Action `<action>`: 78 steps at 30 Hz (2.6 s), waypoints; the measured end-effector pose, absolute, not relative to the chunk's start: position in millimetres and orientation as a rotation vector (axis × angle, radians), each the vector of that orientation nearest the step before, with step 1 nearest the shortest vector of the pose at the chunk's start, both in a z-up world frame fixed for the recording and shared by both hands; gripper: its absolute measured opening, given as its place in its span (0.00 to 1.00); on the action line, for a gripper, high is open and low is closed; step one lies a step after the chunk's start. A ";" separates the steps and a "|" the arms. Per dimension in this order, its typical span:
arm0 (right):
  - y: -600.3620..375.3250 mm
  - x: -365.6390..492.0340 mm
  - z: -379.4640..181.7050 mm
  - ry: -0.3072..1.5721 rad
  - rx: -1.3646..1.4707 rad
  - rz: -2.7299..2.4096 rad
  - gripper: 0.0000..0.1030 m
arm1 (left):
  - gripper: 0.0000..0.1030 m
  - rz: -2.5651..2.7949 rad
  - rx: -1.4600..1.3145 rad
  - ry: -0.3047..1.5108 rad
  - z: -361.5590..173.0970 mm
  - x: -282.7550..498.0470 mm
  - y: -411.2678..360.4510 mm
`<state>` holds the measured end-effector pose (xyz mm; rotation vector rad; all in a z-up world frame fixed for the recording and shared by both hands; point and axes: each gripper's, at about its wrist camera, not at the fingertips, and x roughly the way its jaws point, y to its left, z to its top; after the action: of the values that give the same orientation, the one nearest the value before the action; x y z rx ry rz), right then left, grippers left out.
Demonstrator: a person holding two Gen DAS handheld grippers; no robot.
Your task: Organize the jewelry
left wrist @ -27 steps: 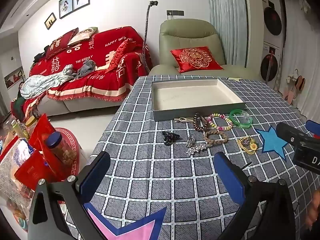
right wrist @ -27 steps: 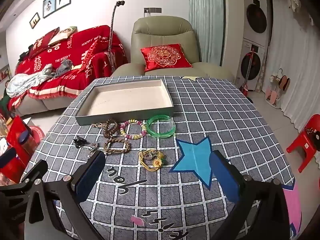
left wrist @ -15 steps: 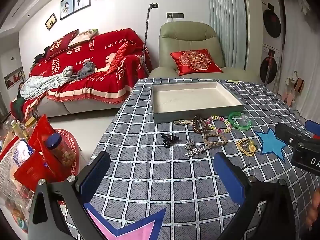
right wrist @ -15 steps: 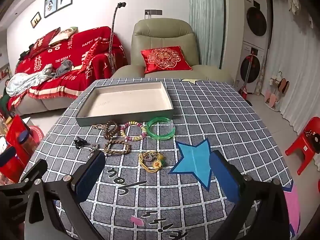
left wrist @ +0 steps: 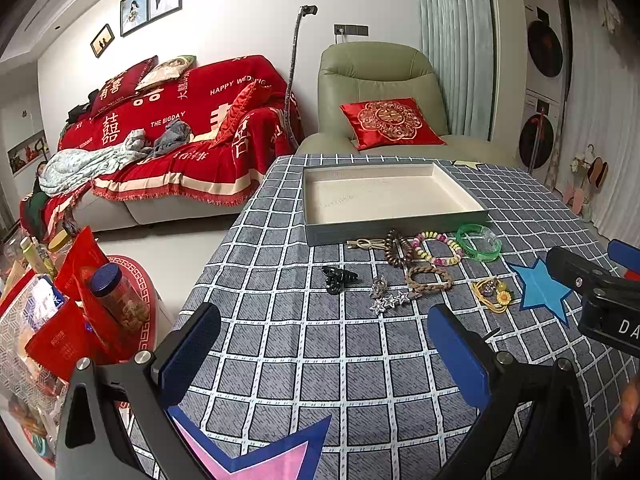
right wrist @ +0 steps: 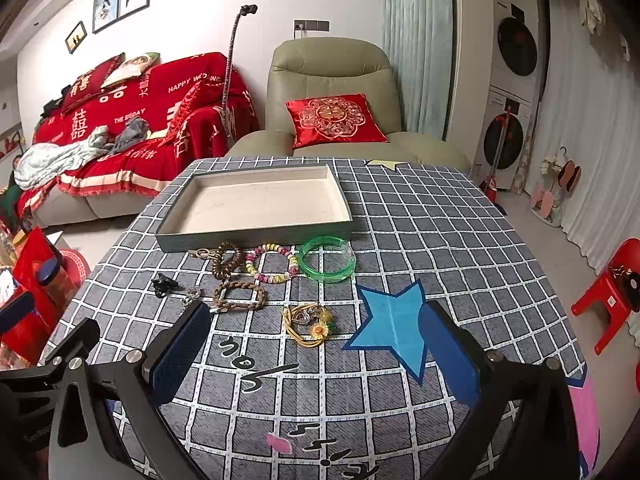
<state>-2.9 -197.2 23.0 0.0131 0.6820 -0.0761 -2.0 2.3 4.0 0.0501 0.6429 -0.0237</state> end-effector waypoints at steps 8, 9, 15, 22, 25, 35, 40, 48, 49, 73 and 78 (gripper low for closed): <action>-196.6 -3.9 23.1 0.680 0.014 -0.073 1.00 | 1.00 -0.023 0.051 0.642 3.6 -1.6 2.5; -196.5 -3.5 23.1 0.679 0.014 -0.072 1.00 | 1.00 -0.023 0.050 0.643 3.7 -1.7 2.7; -196.2 -3.7 22.9 0.677 0.014 -0.072 1.00 | 1.00 -0.021 0.048 0.644 3.1 -2.5 4.0; -196.0 -3.9 23.1 0.674 0.015 -0.071 1.00 | 1.00 -0.016 0.043 0.644 1.1 -0.4 5.0; -196.3 -3.8 23.1 0.675 0.015 -0.071 1.00 | 1.00 -0.015 0.043 0.645 0.5 0.3 4.9; -195.8 -3.9 22.9 0.676 0.015 -0.072 1.00 | 1.00 -0.017 0.042 0.647 -0.8 0.2 5.2; -193.9 -3.9 20.9 0.679 0.012 -0.069 1.00 | 1.00 -0.018 0.042 0.649 -0.7 -0.2 5.4; -193.7 -3.7 20.0 0.678 0.014 -0.070 1.00 | 1.00 -0.018 0.041 0.651 -1.0 -0.7 5.6; -194.3 -3.8 20.7 0.678 0.015 -0.070 1.00 | 1.00 -0.018 0.041 0.650 -0.9 -0.5 5.7; -194.3 -4.2 19.1 0.675 0.015 -0.070 1.00 | 1.00 -0.018 0.041 0.650 -0.5 -0.5 5.9; -194.2 -3.8 19.3 0.675 0.014 -0.070 1.00 | 1.00 -0.018 0.041 0.650 -0.4 -0.5 5.9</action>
<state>-3.8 -194.2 19.3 0.0144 0.6754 -0.0703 -0.5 5.9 -0.4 0.0407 0.6503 -0.0183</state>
